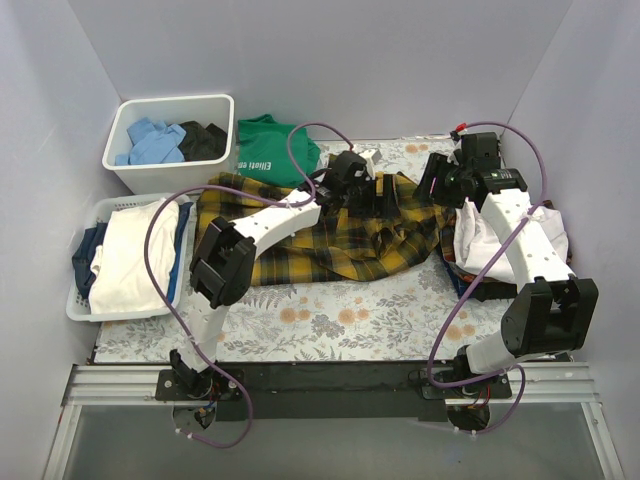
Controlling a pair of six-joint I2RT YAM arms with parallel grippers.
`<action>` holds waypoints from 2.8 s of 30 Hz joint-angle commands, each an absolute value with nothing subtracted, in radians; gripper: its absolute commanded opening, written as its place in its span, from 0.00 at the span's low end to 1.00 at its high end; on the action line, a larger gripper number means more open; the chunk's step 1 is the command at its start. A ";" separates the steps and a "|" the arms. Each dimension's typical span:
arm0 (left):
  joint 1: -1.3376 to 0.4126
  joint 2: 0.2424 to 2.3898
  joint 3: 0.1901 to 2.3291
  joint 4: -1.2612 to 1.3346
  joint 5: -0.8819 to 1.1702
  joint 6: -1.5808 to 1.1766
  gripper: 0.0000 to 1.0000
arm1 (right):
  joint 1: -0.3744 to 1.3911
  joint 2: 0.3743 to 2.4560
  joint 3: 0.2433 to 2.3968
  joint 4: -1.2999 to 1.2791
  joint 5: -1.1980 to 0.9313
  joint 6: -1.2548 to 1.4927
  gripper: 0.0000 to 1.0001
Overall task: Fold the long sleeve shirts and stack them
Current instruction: Fold the shirt
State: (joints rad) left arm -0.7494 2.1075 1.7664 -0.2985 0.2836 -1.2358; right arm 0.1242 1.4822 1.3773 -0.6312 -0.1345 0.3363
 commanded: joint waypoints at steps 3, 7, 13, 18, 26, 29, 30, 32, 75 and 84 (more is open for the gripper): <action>-0.798 2.178 1.908 -0.386 0.267 -1.215 0.72 | 0.115 1.445 1.371 -0.621 -0.138 0.327 0.64; -0.798 2.198 1.954 -0.481 0.155 -1.183 0.69 | 0.110 1.440 1.371 -0.624 -0.133 0.330 0.64; -0.798 2.210 1.980 -0.623 -0.035 -1.163 0.65 | 0.109 1.437 1.370 -0.623 -0.138 0.333 0.64; -0.798 2.203 1.971 -0.620 -0.023 -1.160 0.47 | 0.107 1.433 1.365 -0.623 -0.135 0.333 0.64; -0.798 2.204 1.979 -0.640 -0.015 -1.151 0.00 | 0.107 1.424 1.356 -0.623 -0.133 0.336 0.63; -0.796 2.191 2.028 -0.676 -0.046 -1.135 0.00 | 0.106 1.420 1.355 -0.623 -0.137 0.336 0.63; -0.798 2.181 2.049 -0.695 -0.070 -1.129 0.00 | 0.106 1.419 1.355 -0.623 -0.140 0.334 0.63; -0.796 2.162 2.095 -0.753 -0.150 -1.111 0.00 | 0.104 1.416 1.353 -0.623 -0.141 0.330 0.63; -0.772 1.078 1.371 -0.881 -0.618 -1.316 0.00 | 0.212 1.592 1.258 -0.681 -0.201 0.317 0.59; -0.773 1.052 1.355 -0.858 -0.620 -1.301 0.00 | 0.212 1.753 1.377 -0.689 -0.250 0.356 0.61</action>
State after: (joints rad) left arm -0.7715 1.0969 1.3533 -0.8829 -0.5911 -1.3052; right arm 0.2153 1.6897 1.2919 -0.6891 -0.2279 0.3298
